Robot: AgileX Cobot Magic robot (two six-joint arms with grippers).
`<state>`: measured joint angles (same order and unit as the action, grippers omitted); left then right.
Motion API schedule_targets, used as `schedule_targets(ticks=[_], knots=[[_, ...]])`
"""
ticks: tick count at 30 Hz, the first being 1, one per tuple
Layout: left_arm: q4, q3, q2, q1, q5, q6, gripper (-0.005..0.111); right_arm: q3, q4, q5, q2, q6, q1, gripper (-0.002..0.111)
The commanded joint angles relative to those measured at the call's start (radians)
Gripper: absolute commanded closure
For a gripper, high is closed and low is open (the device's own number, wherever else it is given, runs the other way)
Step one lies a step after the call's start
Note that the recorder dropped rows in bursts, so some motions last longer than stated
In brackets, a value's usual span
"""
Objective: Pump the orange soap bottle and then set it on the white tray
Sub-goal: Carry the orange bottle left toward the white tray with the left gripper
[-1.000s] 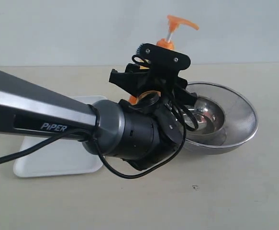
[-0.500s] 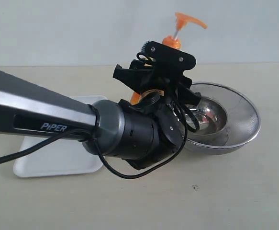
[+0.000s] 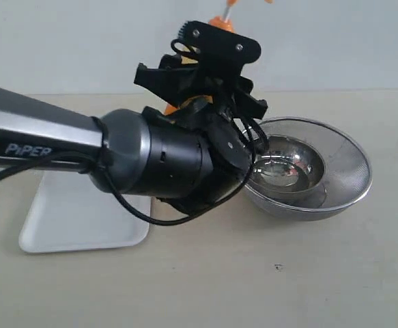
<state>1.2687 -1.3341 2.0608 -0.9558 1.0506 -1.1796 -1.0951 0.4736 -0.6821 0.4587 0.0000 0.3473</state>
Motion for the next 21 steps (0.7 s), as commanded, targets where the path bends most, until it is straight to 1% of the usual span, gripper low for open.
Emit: schedule_targets(ticks=[1, 5, 11, 14, 18, 21], knots=[[0.026, -0.015, -0.107, 0.026, -0.013, -0.091, 0.102, 0.002, 0.008, 0.004, -0.007, 0.0, 0.002, 0.108], [0.031, -0.015, -0.188, 0.056, -0.164, -0.133, 0.102, 0.002, 0.008, 0.004, -0.007, 0.0, 0.002, 0.108], [0.039, 0.004, -0.289, 0.124, -0.347, -0.224, 0.102, 0.002, 0.008, 0.004, -0.007, 0.0, 0.002, 0.108], [0.037, 0.047, -0.342, 0.176, -0.455, -0.226, 0.102, 0.002, 0.008, 0.014, -0.007, 0.0, 0.002, 0.108], [-0.022, 0.136, -0.424, 0.277, -0.657, -0.226, 0.102, 0.002, 0.008, 0.017, -0.007, 0.0, 0.002, 0.108], [-0.07, 0.19, -0.481, 0.34, -0.76, -0.226, 0.102, 0.002, 0.008, 0.017, -0.007, 0.0, 0.002, 0.108]])
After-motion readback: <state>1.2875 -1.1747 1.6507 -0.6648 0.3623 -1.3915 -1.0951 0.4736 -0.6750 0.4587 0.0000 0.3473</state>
